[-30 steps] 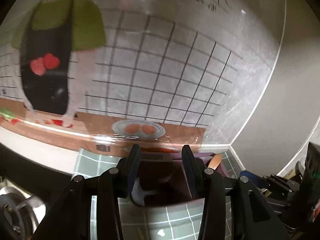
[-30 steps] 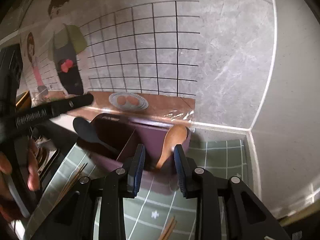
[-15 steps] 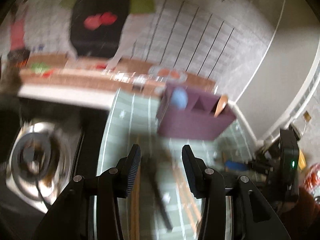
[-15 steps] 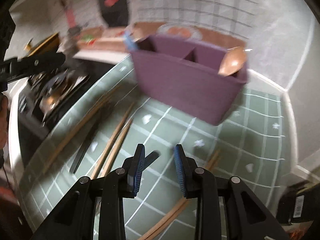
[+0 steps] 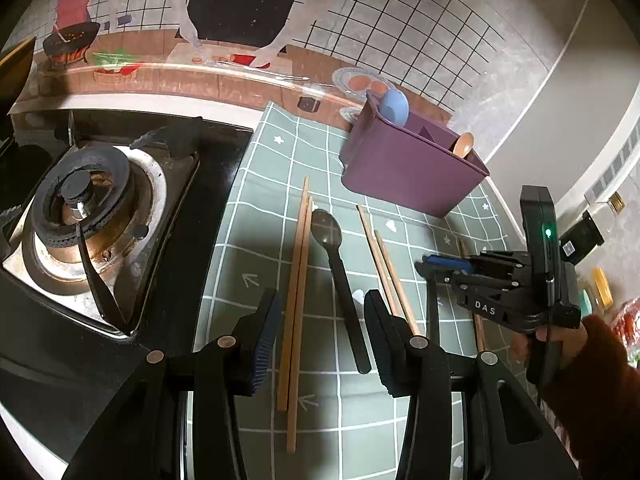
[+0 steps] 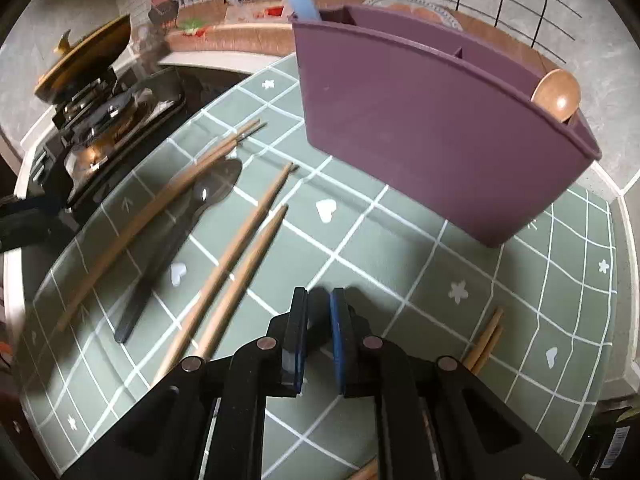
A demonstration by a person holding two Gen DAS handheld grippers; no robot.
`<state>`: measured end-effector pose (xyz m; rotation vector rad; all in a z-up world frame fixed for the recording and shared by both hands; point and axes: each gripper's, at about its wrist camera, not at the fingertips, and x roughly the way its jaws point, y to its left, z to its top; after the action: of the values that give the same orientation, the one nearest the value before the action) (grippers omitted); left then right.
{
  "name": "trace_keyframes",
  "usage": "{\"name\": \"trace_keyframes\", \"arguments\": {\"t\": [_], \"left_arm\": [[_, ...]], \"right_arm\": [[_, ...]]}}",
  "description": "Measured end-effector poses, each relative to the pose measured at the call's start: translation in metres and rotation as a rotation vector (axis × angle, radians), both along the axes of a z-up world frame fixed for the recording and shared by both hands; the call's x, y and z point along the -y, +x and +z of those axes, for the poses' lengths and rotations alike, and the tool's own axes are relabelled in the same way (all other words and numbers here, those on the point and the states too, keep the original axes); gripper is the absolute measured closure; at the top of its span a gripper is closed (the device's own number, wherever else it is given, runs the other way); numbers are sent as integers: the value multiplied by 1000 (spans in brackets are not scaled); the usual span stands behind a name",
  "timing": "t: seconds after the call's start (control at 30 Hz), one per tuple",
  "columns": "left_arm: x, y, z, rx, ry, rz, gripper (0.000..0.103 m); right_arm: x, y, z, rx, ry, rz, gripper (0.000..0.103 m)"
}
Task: Organize utensils
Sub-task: 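Release the blue spoon into the caddy with the left tool while the right withdraws, then lower both tools onto a dark spoon each and close on the handles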
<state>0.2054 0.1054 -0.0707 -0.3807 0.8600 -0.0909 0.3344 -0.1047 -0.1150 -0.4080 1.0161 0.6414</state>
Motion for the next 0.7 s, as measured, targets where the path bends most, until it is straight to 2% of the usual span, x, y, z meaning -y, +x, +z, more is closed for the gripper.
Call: {"name": "trace_keyframes", "arguments": {"t": [0.23,0.33,0.43,0.53,0.7], "left_arm": [[5,7,-1,5,-35,-33,59],[8,10,-1,10,-41,-55,59],[9,9,-1,14,-42,-75,59],[9,5,-1,19,-43,-84,59],[-2,-3,3,36,-49,-48,59]], "right_arm": [[29,-30,2,-45,-15,-38,92],[41,-54,9,-61,9,-11,91],[42,-79,23,-50,60,95,90],[28,-106,32,-12,24,246,87],[6,-146,25,-26,-66,479,87]]}}
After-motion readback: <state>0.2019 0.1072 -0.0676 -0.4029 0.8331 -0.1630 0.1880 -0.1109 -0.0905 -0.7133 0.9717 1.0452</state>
